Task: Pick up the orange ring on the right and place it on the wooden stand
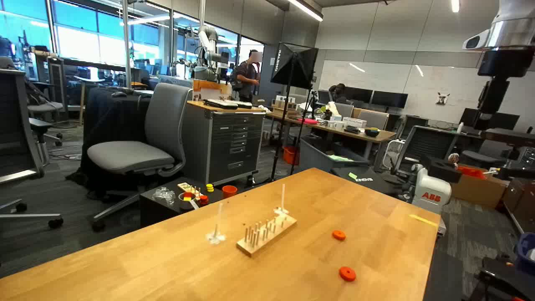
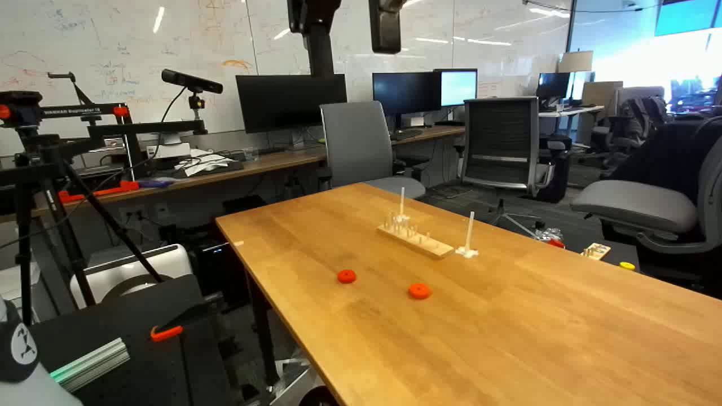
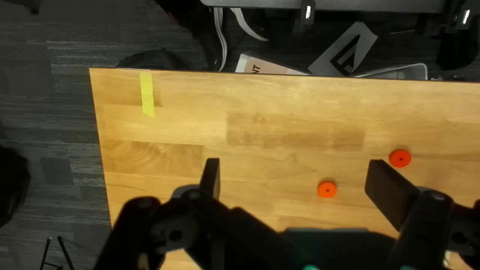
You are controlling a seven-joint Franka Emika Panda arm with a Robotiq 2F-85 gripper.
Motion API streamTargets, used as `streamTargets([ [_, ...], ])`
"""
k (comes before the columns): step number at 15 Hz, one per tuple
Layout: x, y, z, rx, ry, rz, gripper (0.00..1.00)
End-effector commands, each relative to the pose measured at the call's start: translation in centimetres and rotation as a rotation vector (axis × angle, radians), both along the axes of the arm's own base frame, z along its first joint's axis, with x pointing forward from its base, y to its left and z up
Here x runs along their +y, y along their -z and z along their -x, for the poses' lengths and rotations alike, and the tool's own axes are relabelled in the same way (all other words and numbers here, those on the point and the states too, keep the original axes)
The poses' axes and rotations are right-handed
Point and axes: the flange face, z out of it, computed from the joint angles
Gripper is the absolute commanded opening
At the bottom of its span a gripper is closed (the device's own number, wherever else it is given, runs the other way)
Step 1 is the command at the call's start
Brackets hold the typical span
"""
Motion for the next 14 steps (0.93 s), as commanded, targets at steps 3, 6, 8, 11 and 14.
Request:
streamTargets([
  [3, 0.8, 0.2, -1.3, 0.022, 0.024, -0.007, 1.00],
  [6, 3.4, 1.4, -4.4, 0.096, 0.095, 0.003, 1.00],
  [8, 2.6, 1.7, -2.4, 0.069, 0.070, 0.007, 1.00],
  [11, 4.1, 2.4, -4.3, 0.119, 0.093, 0.028, 1.00],
  [14, 4.6, 2.4, -5.3, 0.149, 0.123, 0.034, 1.00],
])
